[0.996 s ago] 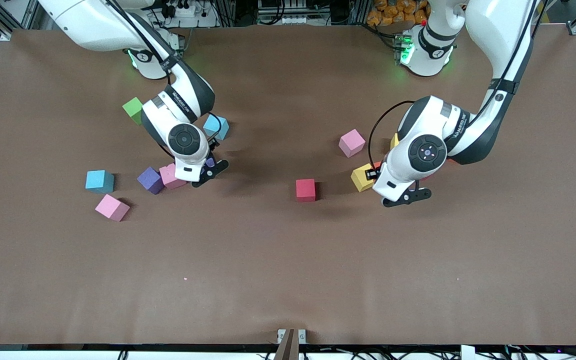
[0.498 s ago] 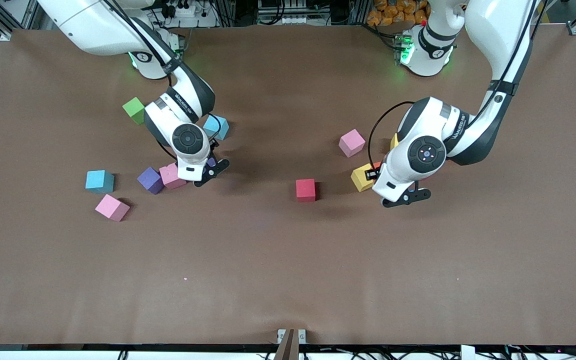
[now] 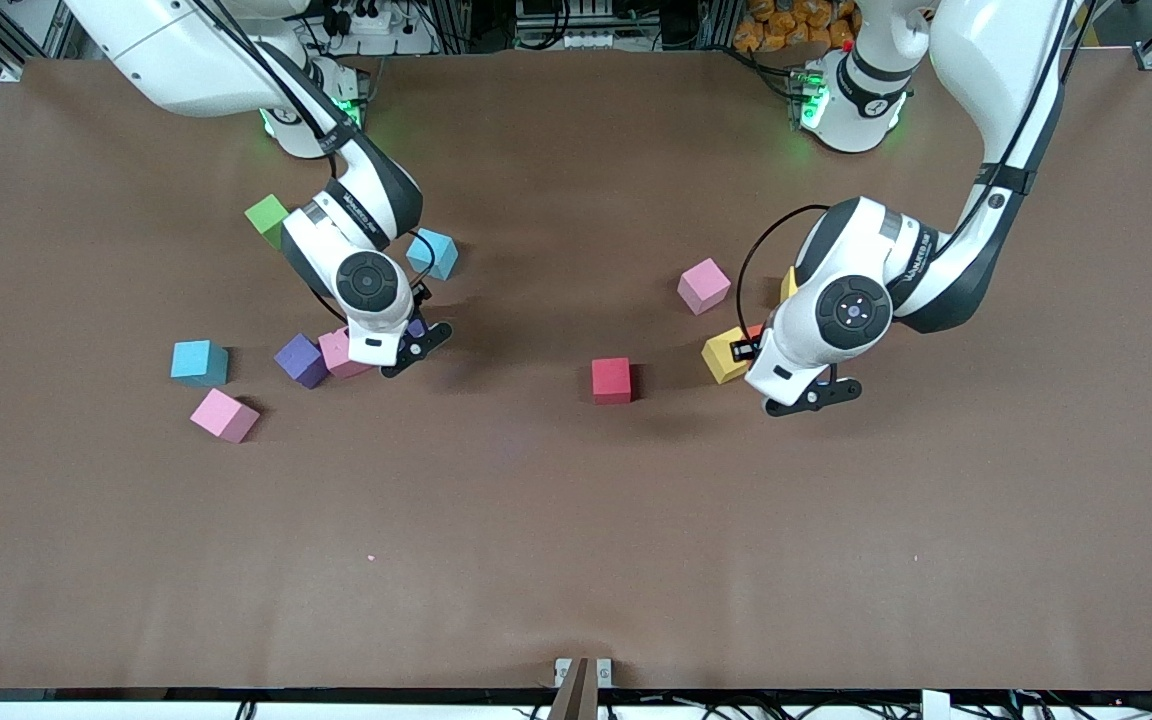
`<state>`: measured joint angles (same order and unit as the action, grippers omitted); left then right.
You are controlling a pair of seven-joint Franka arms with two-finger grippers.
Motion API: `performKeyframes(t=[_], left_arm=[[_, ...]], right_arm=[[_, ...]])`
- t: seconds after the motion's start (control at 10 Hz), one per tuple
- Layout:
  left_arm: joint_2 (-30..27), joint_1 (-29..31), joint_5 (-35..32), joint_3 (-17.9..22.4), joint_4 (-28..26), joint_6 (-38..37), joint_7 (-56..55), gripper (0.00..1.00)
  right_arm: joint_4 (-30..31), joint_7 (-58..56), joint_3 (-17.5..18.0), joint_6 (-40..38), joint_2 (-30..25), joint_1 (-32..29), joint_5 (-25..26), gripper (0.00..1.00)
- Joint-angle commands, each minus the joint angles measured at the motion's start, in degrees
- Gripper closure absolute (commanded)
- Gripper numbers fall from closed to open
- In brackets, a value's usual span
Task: Form number 2 with 11 blocks
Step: 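Grasp the purple cube with the right gripper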
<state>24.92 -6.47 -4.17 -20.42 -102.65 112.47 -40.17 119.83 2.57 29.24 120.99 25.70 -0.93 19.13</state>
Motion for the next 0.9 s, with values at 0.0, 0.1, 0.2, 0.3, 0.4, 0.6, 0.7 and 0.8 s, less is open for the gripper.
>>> performKeyframes(t=[0.0, 0.1, 0.2, 0.3, 0.4, 0.6, 0.7, 0.8], left_arm=[[-0.1, 1.6, 0.6, -0.1, -0.2, 0.4, 0.4, 1.00], [-0.1, 2.0, 0.7, -0.1, -0.2, 0.4, 1.3, 1.00], [-0.1, 1.9, 0.8, -0.1, -0.3, 0.1, 1.4, 1.00], [-0.2, 1.9, 1.0, -0.1, -0.2, -0.4, 0.4, 1.00], [-0.1, 1.9, 1.0, 0.0, -0.3, -0.6, -0.6, 1.00], [-0.3, 2.8, 0.7, 0.0, -0.4, -1.5, 0.3, 1.00], [-0.3, 3.5, 0.7, 0.0, -0.3, -1.6, 0.4, 1.00], [-0.3, 3.6, 0.5, 0.0, -0.3, -1.6, 0.5, 1.00]], right_arm=[[0.6, 0.7, 0.6, 2.0, 0.8, -0.4, 0.9, 0.10], [0.6, 1.1, 0.6, 2.7, 1.3, -0.1, 0.9, 0.15], [0.6, 1.1, 0.6, 2.7, 1.3, -0.1, 0.8, 0.22], [0.6, 1.2, 0.6, 2.8, 1.3, 0.0, 0.8, 0.32], [0.6, 2.4, 0.6, 2.8, 1.5, 0.2, 0.8, 0.40], [0.7, 3.0, 0.8, 2.5, 1.4, 0.3, 0.8, 0.77], [0.4, 4.3, 1.1, 1.9, 1.2, 0.3, 0.7, 0.92], [-0.3, 5.2, 1.5, 0.6, 0.9, 0.3, 0.6, 0.98]])
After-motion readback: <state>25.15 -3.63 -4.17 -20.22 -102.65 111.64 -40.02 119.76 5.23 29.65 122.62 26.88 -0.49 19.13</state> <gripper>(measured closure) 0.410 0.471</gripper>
